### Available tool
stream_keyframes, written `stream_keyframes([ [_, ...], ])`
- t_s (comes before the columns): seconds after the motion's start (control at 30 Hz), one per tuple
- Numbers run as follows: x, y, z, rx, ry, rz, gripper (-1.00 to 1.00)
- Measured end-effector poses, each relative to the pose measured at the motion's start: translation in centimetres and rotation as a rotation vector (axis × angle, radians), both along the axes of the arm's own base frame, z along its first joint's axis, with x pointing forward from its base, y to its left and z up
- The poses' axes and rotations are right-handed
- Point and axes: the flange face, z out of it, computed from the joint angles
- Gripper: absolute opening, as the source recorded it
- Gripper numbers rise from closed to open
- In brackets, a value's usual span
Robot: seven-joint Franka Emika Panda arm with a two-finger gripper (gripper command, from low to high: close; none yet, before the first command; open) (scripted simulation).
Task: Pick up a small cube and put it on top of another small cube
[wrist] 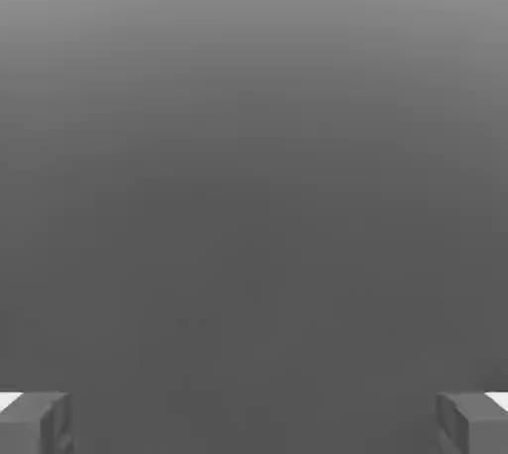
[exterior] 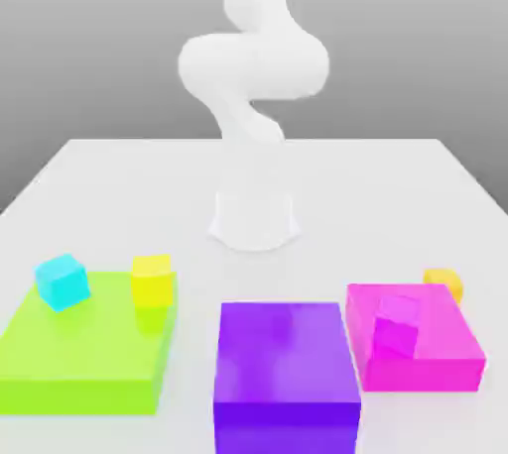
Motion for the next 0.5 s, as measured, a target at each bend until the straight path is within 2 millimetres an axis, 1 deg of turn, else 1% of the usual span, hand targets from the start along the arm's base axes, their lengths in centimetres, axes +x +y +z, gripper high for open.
stream_keyframes([
  [0.1,2.4,3.7,-4.9,0.061,0.085,0.031,0.0],
  [0.17,3.3,6.3,-8.1,0.092,0.143,0.047,0.0],
  [0.23,3.8,9.0,-11.4,0.116,0.201,0.06,0.0],
  [0.3,3.9,11.7,-14.8,0.133,0.259,0.071,0.0],
  [0.37,3.6,14.4,-18.1,0.143,0.318,0.078,0.0],
  [0.5,1.7,19.4,-24.8,0.143,0.431,0.086,0.0],
])
